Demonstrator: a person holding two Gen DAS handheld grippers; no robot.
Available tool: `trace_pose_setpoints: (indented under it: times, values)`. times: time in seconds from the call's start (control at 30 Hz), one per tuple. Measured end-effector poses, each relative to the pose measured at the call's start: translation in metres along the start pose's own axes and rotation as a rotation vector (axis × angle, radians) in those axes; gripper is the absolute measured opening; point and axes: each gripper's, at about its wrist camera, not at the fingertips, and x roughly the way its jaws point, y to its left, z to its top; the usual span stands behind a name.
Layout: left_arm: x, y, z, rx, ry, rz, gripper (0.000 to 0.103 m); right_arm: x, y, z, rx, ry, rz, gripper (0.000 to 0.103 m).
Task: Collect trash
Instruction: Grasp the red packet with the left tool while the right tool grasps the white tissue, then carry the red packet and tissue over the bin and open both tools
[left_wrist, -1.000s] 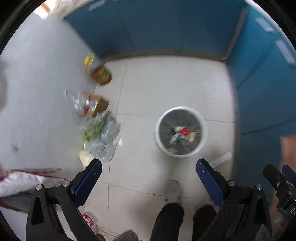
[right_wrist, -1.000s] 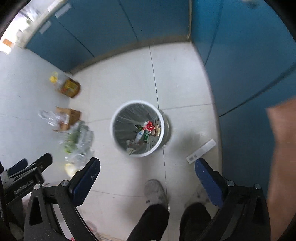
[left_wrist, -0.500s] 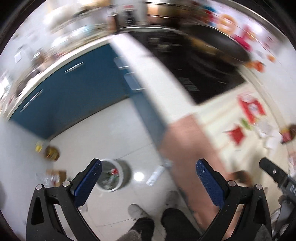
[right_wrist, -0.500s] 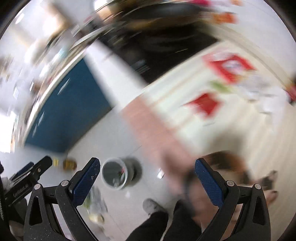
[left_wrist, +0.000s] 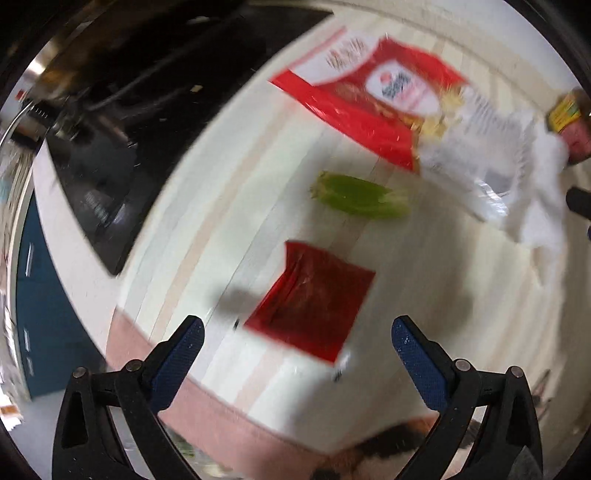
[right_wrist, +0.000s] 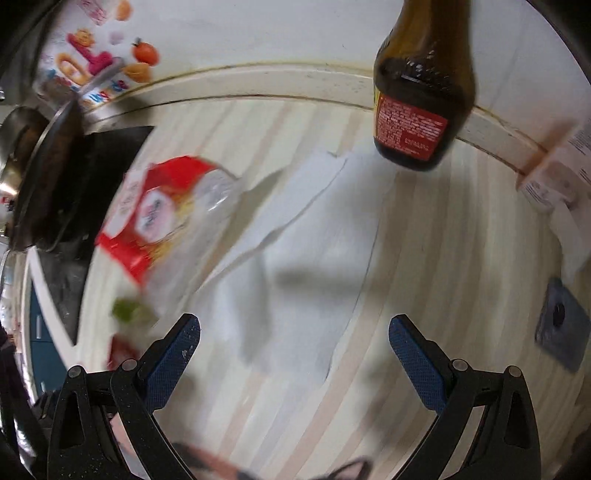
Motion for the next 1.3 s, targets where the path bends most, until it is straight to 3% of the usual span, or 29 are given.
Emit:
trace_pose_setpoints:
  times: [0.03,0.1,0.2,0.23,0.27,0.3,0.33,0.37,0.4,0.53,0.9,1.07,1.3]
  values:
    - [0.006,0.000,0.002,-0.002,0.017,-0.004,0.078,0.010,0.001,0.004,-0.010,0.011,-0.006,0.103]
    - [0.006,0.006,0.002,-0.044,0.021,-0.067,0.063,0.027,0.004,0.007,-0.027,0.033,-0.007,0.103]
    - [0.004,0.009,-0.001,-0.060,0.010,-0.080,0.053,0.046,0.010,0.003,-0.046,0.059,-0.016,0.100]
    - [0.003,0.011,-0.002,-0.069,0.008,-0.072,0.040,0.045,0.015,0.000,-0.069,0.025,-0.045,0.093]
    - [0.002,0.013,-0.003,-0.074,0.009,-0.079,0.039,0.045,0.018,-0.003,-0.083,0.010,-0.071,0.089]
    - [0.002,0.015,-0.004,-0.084,0.014,-0.091,0.038,0.043,0.021,-0.006,-0.096,-0.012,-0.101,0.075]
    - [0.002,0.016,-0.005,-0.086,0.014,-0.094,0.037,0.039,0.022,-0.008,-0.107,-0.040,-0.130,0.047]
    - [0.000,0.014,-0.006,-0.082,0.015,-0.094,0.036,0.036,0.021,-0.010,-0.110,-0.056,-0.132,0.029]
    - [0.000,0.015,-0.008,-0.084,0.014,-0.096,0.034,0.036,0.018,-0.010,-0.098,-0.049,-0.097,0.003]
    - [-0.012,0.018,-0.020,-0.087,-0.002,-0.111,0.027,0.024,0.006,-0.012,-0.043,-0.048,-0.033,0.003]
    - [-0.083,0.036,-0.052,-0.134,-0.141,-0.191,0.025,-0.045,0.003,-0.042,-0.019,-0.121,0.067,0.003]
    - [-0.121,0.053,-0.058,-0.184,-0.219,-0.240,0.024,-0.081,0.024,-0.065,-0.075,-0.137,0.121,0.003]
    - [-0.158,0.104,-0.082,-0.294,-0.332,-0.226,0.024,-0.120,0.102,-0.093,-0.238,-0.166,0.209,0.003]
